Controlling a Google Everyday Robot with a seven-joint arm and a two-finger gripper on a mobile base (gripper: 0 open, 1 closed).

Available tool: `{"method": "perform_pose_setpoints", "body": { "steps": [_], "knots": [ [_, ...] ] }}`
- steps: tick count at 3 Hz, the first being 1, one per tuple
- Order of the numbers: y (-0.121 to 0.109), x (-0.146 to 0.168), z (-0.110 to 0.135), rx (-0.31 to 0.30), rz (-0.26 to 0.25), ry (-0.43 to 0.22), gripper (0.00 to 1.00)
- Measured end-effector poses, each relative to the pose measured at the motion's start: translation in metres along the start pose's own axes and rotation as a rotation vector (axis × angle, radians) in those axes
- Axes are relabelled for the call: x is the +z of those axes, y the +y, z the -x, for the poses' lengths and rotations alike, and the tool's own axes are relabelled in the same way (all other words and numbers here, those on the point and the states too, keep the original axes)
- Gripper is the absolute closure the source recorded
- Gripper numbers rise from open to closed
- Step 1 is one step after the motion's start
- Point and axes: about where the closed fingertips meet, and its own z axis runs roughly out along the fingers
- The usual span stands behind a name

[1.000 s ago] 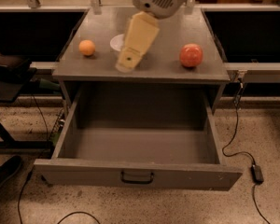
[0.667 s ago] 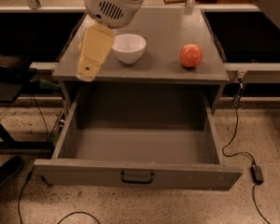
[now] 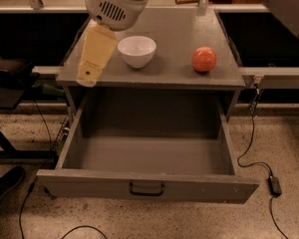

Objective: Place orange into top drawer

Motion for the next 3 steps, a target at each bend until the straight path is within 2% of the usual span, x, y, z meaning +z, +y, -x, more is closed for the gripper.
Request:
{"method": "perform_pose_setpoints", "body": {
  "steps": [1,2,3],
  "knots": [
    [-0.023,0.042,0.012,0.035,0.009,-0.004,0.00],
    [-0.056,0.102,0.026,0.084,0.027,-0.030,0.00],
    [-0.097,0.159,0.036,0.160,0.016,-0.033,0.00]
  ]
}}
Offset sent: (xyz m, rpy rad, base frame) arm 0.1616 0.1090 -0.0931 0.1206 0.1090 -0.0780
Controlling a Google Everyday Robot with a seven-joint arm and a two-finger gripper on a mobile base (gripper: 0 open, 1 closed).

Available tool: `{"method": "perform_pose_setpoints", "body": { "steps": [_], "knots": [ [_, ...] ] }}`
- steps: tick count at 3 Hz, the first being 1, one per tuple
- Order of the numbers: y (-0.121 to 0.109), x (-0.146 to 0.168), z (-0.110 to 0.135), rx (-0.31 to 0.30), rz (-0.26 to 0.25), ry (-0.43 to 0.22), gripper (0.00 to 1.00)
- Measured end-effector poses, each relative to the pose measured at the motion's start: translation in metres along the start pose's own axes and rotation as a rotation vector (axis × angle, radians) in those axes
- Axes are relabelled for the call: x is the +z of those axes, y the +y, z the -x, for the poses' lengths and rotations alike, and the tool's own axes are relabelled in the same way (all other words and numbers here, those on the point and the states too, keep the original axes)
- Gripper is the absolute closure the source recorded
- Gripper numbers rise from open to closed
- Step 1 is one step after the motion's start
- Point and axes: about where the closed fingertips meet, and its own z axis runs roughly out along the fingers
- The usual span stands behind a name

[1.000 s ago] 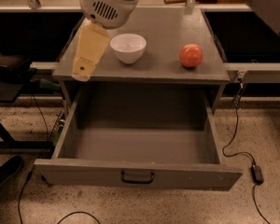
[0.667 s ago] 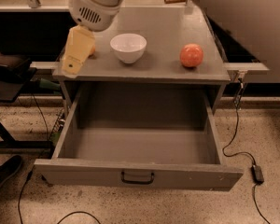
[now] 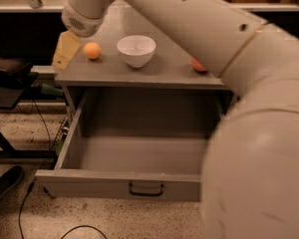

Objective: Place orange into top drawer

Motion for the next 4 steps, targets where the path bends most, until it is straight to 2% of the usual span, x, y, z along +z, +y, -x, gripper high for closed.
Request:
{"method": "perform_pose_setpoints", "body": {
  "steps": [1,2,3,4],
  "knots": [
    [-0.039,0.041,0.006,0.075,-0.035,0.043,0.00],
    [-0.069,0.069,-0.005,0.183,-0.075,0.118,0.00],
    [-0.084,0.091,-0.026,0.297,-0.105,0.234,0.00],
    [-0.090,0.120,-0.045,0.387,-0.115,0.330,0.00]
  ]
}}
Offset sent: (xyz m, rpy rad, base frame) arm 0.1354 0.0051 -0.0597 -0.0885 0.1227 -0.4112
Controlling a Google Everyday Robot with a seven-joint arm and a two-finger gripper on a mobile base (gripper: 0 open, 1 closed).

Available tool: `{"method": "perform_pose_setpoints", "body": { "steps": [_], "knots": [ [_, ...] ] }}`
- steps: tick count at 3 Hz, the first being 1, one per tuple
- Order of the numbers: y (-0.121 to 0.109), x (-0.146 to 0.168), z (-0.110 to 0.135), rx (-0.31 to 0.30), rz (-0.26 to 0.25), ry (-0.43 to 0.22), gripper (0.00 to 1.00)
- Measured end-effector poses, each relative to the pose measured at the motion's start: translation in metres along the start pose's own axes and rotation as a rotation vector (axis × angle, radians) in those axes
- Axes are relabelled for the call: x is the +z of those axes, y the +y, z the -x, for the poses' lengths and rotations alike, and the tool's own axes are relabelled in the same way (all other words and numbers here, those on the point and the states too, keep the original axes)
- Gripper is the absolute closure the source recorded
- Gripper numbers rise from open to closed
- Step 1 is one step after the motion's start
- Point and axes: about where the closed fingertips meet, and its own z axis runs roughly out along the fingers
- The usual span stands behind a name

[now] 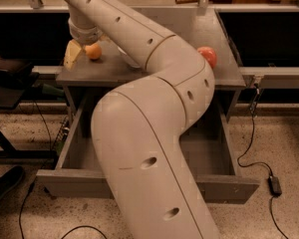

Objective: Place orange into top drawer

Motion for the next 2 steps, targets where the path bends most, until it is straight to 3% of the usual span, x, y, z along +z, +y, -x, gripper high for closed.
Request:
{"method": "perform_pose_setpoints", "body": {
  "steps": [1,2],
  "knots": [
    [0.0016,0.0073,0.0093,-0.014,0.006,-0.022,0.00],
    [0.0067,0.0135,0.0189,-0.053,0.037,-0.061,0.19]
  ]
}}
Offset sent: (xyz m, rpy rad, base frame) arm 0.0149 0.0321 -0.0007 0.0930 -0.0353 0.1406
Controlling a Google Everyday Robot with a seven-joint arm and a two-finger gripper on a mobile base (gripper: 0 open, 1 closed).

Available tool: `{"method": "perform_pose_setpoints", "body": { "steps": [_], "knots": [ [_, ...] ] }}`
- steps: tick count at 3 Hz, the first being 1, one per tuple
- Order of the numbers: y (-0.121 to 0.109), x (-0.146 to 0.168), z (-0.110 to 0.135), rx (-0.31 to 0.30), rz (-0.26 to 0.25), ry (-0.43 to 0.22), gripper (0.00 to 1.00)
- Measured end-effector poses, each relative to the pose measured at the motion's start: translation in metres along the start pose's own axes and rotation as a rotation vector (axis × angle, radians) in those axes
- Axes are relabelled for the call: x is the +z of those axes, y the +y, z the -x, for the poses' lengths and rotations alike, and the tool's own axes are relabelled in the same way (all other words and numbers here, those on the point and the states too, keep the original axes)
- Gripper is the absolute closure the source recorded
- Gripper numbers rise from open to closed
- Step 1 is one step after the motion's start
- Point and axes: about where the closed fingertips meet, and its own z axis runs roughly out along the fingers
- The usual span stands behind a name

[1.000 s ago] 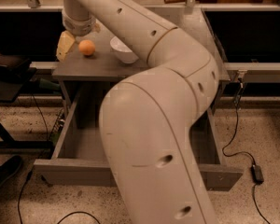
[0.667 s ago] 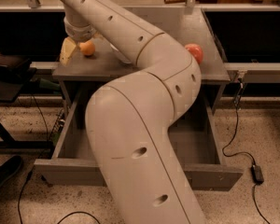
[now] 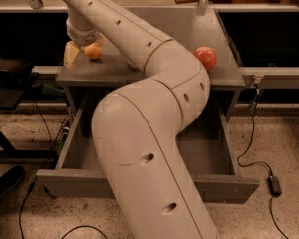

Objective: Place orange into top drawer

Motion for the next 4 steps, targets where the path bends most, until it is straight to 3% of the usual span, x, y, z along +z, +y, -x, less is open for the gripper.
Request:
{"method": "perform_pose_setpoints", "body": {
  "steps": [2,3,4],
  "knots": [
    [0.006,0.000,0.004,-0.070,0.077,-0.072,0.65],
    [0.006,-0.025,-0.004,-0.093,0.101,-0.131,0.89],
    [0.008,-0.078,-0.023,-0.106,0.090,-0.224,1.00]
  ]
}}
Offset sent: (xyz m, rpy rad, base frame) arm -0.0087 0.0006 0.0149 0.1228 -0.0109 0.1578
